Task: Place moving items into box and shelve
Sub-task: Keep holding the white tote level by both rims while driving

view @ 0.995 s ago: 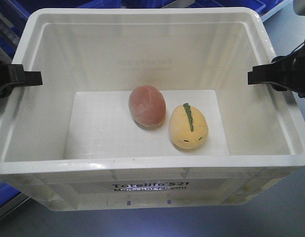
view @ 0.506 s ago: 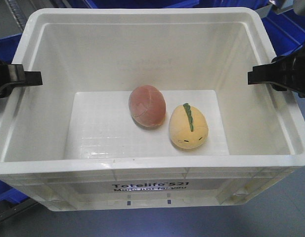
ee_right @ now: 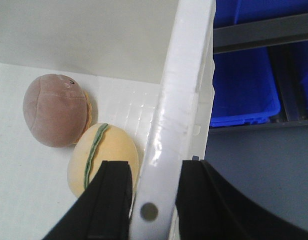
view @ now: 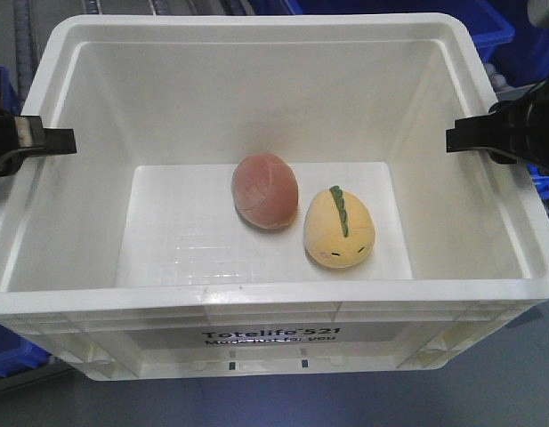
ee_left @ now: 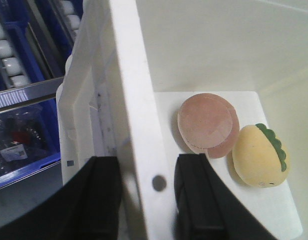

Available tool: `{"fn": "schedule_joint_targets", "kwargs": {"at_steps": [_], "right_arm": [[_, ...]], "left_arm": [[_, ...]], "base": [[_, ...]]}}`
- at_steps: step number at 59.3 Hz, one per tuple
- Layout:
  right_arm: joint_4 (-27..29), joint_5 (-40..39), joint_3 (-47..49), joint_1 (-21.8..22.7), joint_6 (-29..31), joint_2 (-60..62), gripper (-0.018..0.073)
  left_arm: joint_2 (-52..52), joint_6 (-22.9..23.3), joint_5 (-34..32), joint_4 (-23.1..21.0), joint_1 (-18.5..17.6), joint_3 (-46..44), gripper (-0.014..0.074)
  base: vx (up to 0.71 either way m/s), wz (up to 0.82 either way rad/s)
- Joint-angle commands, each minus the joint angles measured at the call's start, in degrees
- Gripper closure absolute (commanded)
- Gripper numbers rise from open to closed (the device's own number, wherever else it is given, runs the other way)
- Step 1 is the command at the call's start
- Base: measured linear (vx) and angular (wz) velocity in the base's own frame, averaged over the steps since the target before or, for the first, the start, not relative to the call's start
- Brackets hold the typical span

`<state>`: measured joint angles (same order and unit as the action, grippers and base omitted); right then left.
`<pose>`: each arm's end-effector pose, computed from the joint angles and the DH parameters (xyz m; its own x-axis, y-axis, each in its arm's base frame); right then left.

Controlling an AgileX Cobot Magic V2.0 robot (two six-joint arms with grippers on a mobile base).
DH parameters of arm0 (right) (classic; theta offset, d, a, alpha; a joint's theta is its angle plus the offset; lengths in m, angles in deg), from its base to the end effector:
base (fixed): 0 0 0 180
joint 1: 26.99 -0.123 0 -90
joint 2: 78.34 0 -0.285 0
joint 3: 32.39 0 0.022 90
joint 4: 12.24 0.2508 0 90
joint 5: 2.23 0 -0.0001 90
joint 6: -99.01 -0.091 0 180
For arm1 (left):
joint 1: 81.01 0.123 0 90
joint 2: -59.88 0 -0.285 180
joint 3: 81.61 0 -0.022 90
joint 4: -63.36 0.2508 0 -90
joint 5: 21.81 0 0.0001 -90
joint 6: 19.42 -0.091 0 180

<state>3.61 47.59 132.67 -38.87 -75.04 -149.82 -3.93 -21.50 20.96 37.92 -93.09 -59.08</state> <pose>0.2125 0.0641 0.3677 -0.7183 -0.0739 -0.6918 -0.2907 0.9352 0.2020 0.1834 -0.0664 0.3652 -0.6790 -0.1434 -0.7200 0.2406 0.8831 -0.4028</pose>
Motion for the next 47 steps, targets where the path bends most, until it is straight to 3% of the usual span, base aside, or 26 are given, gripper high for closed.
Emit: {"fn": "schedule_joint_targets", "kwargs": {"at_steps": [1, 47], "right_arm": [[4.45, -6.41, 2.52, -0.07, 0.93, 1.64, 0.0564], [4.40, -6.41, 2.52, -0.07, 0.93, 1.64, 0.0564]], "left_arm": [[1.56, -0.58, -7.00, -4.68, -0.55, -2.59, 0.0600], [1.56, -0.58, -7.00, -4.68, -0.55, -2.59, 0.0600]], "base": [[0.12, 0.46], [0.10, 0.35]]}}
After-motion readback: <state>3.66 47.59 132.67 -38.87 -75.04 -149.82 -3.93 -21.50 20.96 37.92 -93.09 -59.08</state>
